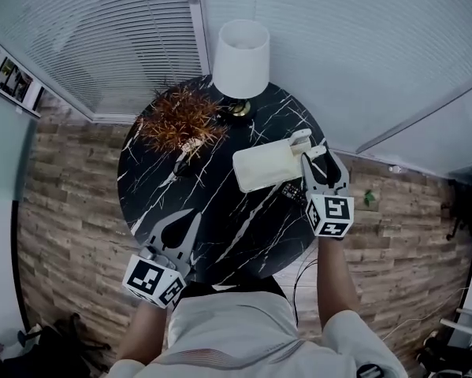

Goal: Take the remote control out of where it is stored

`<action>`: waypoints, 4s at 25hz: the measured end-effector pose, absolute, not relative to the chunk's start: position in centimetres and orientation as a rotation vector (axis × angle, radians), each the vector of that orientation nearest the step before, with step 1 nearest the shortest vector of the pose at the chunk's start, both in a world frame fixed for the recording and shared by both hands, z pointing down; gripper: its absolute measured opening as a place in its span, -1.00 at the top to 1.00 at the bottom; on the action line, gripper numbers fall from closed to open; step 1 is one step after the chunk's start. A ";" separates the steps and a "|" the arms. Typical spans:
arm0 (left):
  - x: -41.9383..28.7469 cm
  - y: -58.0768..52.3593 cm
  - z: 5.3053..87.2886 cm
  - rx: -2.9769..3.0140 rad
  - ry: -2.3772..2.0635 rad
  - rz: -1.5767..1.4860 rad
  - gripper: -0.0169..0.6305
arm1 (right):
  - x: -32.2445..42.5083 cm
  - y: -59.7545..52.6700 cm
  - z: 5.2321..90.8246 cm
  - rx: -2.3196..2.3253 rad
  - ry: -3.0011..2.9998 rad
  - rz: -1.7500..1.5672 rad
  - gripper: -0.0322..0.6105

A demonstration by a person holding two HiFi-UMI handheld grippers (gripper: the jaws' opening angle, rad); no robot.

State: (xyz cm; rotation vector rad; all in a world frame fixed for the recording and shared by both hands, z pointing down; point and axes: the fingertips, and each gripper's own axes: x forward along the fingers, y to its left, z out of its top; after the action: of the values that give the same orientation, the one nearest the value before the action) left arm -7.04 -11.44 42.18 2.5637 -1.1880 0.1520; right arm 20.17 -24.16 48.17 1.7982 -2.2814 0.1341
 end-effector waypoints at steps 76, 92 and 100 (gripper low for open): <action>-6.4 -7.0 38.0 2.748 -1.007 0.078 0.92 | 13.7 -8.0 45.6 1.577 -2.389 0.242 0.74; -5.0 -7.8 37.2 2.774 -0.970 0.069 0.92 | 15.8 -7.9 41.8 1.774 -2.446 0.236 0.82; -5.0 -8.3 37.6 2.762 -0.991 0.084 0.92 | 16.7 -9.8 42.1 1.786 -2.427 0.244 0.82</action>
State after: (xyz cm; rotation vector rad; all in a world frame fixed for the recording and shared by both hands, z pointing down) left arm -4.97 -8.31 37.60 2.7622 -0.9912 0.0838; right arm 16.67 -9.75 42.11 1.7861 -2.4270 0.2440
